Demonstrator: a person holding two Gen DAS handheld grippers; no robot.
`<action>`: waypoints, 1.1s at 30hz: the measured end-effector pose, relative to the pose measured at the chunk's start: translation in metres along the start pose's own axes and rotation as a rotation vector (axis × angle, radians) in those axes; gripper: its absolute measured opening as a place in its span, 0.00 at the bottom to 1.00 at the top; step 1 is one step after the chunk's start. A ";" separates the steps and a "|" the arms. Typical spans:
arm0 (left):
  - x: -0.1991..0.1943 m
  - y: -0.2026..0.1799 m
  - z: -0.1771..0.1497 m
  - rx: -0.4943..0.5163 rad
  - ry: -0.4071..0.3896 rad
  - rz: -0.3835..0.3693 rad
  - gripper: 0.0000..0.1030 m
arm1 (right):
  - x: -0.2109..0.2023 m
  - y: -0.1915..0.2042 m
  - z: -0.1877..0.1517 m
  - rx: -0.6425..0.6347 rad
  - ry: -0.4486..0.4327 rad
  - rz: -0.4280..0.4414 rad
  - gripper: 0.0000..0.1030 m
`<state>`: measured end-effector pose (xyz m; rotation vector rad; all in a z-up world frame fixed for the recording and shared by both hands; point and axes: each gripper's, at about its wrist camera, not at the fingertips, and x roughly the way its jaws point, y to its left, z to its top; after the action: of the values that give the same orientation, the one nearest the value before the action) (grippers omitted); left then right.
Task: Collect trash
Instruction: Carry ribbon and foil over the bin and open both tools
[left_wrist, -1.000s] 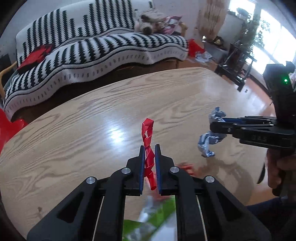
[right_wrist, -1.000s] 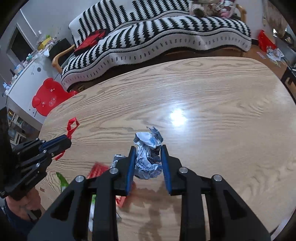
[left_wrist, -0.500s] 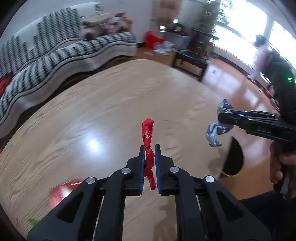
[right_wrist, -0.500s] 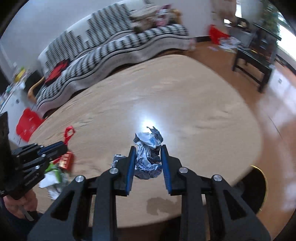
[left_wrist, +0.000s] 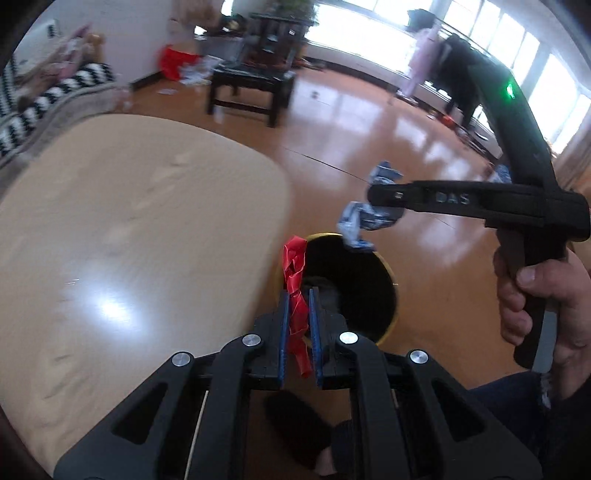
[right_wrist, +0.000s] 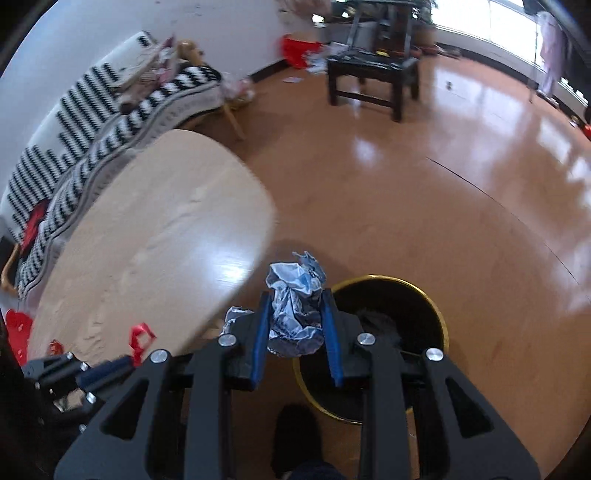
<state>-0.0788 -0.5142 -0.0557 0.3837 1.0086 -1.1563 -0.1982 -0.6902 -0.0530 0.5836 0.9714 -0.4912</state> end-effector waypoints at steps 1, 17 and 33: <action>0.010 -0.006 0.003 0.002 0.009 -0.013 0.09 | 0.002 -0.008 -0.002 0.010 0.007 -0.010 0.27; 0.112 -0.025 0.006 0.025 0.118 -0.066 0.09 | 0.021 -0.062 -0.015 0.085 0.088 -0.053 0.27; 0.113 -0.028 0.006 0.068 0.103 -0.062 0.58 | 0.021 -0.061 -0.008 0.106 0.071 -0.088 0.57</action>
<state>-0.0958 -0.5944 -0.1382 0.4724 1.0787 -1.2388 -0.2310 -0.7332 -0.0893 0.6594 1.0463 -0.6063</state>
